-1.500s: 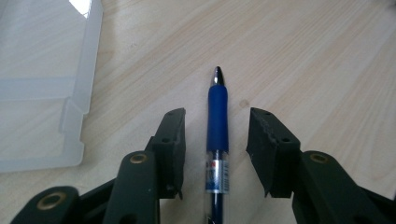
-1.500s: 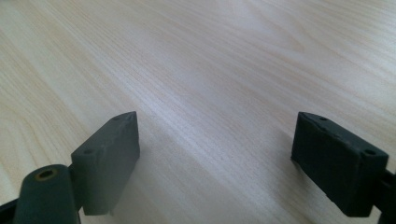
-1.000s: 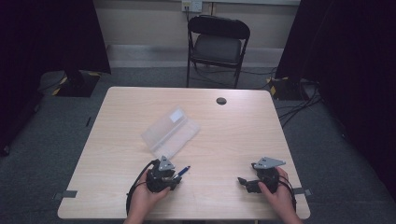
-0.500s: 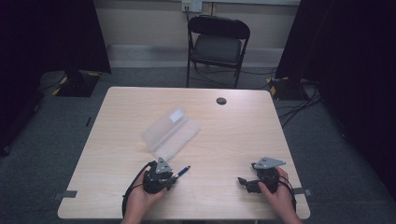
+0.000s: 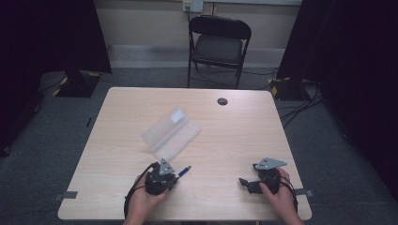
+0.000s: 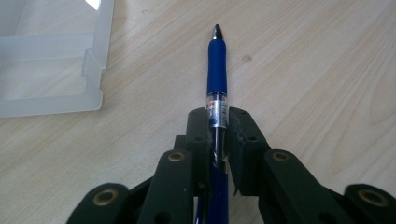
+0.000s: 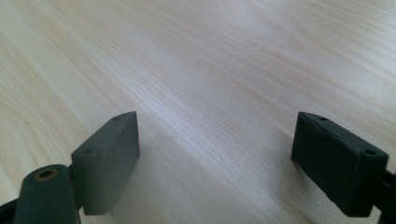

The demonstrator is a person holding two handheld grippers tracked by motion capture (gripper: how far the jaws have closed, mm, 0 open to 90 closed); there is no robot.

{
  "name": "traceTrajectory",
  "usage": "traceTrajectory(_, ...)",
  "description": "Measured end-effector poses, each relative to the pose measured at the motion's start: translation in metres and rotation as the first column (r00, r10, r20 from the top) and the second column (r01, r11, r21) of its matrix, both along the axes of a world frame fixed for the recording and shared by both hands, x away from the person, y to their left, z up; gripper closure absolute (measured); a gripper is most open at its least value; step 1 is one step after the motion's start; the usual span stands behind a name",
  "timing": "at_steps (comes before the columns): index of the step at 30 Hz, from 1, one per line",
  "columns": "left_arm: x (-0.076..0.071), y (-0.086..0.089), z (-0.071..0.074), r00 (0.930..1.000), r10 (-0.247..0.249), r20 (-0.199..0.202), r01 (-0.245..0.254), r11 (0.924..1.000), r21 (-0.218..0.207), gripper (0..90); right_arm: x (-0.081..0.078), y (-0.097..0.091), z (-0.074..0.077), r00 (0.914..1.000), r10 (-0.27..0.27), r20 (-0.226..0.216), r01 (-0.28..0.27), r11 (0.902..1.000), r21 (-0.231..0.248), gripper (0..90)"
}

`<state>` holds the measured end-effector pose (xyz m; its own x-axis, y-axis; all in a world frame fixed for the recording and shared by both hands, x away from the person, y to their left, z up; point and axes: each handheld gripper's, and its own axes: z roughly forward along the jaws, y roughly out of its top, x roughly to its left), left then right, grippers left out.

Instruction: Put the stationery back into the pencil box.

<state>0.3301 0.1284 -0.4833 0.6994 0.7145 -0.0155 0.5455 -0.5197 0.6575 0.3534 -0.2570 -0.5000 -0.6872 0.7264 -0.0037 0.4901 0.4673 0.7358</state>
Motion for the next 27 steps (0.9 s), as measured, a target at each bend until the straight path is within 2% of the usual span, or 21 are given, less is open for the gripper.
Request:
traceTrajectory(7,0.001,0.0,-0.001,0.9998,0.014,-0.014,-0.015,0.9993,-0.033,79.9,0.0,0.0,0.0,1.0,-0.001,0.0,0.001,1.0,0.0,14.3)
traceTrajectory(11,0.002,-0.002,0.0,0.9998,0.01,-0.015,-0.011,0.9994,-0.034,79.9,0.0,0.0,0.0,1.0,0.0,0.001,0.0,1.0,0.0,14.3)
traceTrajectory(13,0.003,-0.004,0.003,0.9999,0.008,-0.014,-0.009,0.9978,-0.065,79.9,0.0,0.0,0.0,1.0,0.0,0.0,0.0,1.0,0.0,14.3)
traceTrajectory(15,0.003,-0.003,0.004,0.9998,0.008,-0.019,-0.009,0.9977,-0.067,79.9,0.0,0.0,0.0,1.0,0.0,0.001,0.0,1.0,0.0,14.3)
traceTrajectory(21,0.005,0.002,0.008,0.999,0.021,-0.041,-0.025,0.9957,-0.09,79.9,0.0,0.0,0.0,1.0,0.0,0.001,0.0,1.0,0.0,14.3)
traceTrajectory(22,0.005,0.004,0.009,0.9989,0.021,-0.043,-0.024,0.9963,-0.083,79.9,0.0,0.0,0.0,1.0,-0.001,0.0,0.001,1.0,0.0,14.3)
traceTrajectory(27,0.008,0.009,0.017,0.9986,0.031,-0.042,-0.036,0.9937,-0.107,79.9,0.0,0.0,0.0,1.0,0.0,0.001,0.0,1.0,0.0,14.3)
